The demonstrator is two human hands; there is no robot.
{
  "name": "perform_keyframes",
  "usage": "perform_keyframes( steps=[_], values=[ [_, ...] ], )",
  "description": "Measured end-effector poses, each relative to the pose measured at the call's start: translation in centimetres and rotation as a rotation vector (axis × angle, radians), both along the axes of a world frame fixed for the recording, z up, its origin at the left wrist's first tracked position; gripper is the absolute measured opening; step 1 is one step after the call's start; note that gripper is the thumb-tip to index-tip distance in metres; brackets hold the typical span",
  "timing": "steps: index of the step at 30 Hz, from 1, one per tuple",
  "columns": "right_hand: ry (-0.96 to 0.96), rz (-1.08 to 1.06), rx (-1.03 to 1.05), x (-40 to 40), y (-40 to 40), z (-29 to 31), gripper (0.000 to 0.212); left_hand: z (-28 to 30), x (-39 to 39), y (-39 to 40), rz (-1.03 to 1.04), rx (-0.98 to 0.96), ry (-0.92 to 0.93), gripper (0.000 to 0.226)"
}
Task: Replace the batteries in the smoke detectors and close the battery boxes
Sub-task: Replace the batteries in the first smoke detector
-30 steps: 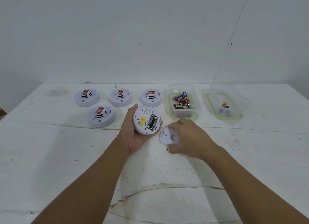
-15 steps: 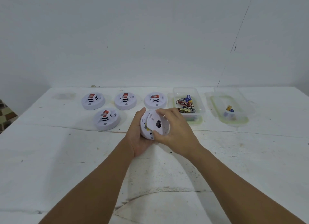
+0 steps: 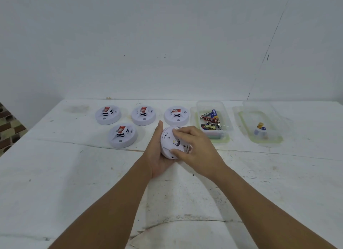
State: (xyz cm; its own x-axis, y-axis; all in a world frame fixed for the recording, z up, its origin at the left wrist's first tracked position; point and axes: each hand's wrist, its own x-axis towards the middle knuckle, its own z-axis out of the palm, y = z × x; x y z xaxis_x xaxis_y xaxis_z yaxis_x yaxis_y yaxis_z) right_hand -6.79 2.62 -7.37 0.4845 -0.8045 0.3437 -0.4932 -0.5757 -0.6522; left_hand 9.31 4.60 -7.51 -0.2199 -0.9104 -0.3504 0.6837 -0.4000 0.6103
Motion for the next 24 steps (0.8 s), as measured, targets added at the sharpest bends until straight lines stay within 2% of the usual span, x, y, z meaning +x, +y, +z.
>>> perform_keyframes(
  steps=[15, 20, 24],
  values=[
    [-0.122, -0.079, 0.121, -0.12, -0.29, 0.23, 0.062, 0.04, -0.14, -0.22, 0.015, 0.022, -0.038, 0.066],
    [-0.023, -0.147, 0.055, 0.12, 0.02, 0.61, 0.063, 0.05, -0.14, -0.34, 0.005, 0.018, -0.095, 0.066],
    [-0.058, -0.09, 0.076, -0.19, 0.02, 0.62, 0.061, 0.09, -0.29, -0.16, 0.029, 0.021, -0.114, 0.065]
  ],
)
